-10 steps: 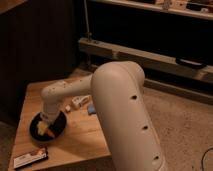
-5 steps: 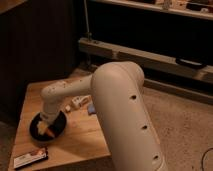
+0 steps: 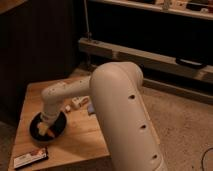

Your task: Place the pepper on the white sponge

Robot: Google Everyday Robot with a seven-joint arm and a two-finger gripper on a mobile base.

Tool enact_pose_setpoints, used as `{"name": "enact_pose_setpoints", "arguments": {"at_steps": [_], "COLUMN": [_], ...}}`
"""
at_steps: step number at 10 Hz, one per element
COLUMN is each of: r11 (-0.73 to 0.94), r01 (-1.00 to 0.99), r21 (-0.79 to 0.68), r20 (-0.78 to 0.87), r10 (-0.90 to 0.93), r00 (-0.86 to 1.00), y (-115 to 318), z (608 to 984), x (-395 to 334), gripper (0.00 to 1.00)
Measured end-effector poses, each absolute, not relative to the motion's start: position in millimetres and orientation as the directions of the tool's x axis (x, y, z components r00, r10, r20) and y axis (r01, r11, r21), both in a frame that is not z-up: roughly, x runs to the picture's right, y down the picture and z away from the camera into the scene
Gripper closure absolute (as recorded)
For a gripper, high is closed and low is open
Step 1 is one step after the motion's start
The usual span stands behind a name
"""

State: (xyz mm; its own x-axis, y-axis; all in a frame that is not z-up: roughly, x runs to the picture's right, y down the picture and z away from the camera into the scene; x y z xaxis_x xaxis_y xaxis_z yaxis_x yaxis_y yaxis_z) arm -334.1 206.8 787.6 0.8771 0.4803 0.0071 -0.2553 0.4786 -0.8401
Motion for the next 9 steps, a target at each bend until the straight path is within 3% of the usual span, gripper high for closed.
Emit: {"name": "enact_pose_setpoints", "arguments": {"at_steps": [8, 9], "r11": [0.495, 0.495], "r01": [-0.233, -0.231], "r21": [-0.837, -0.838], "r20": [0.008, 0.005], "r10": [0.437, 0.430], "r00": [0.900, 0.903], "y": [215.4, 217.0], "z": [788.2, 788.7], "x": [-340.8, -340.9], "gripper": [0.43, 0.50]}}
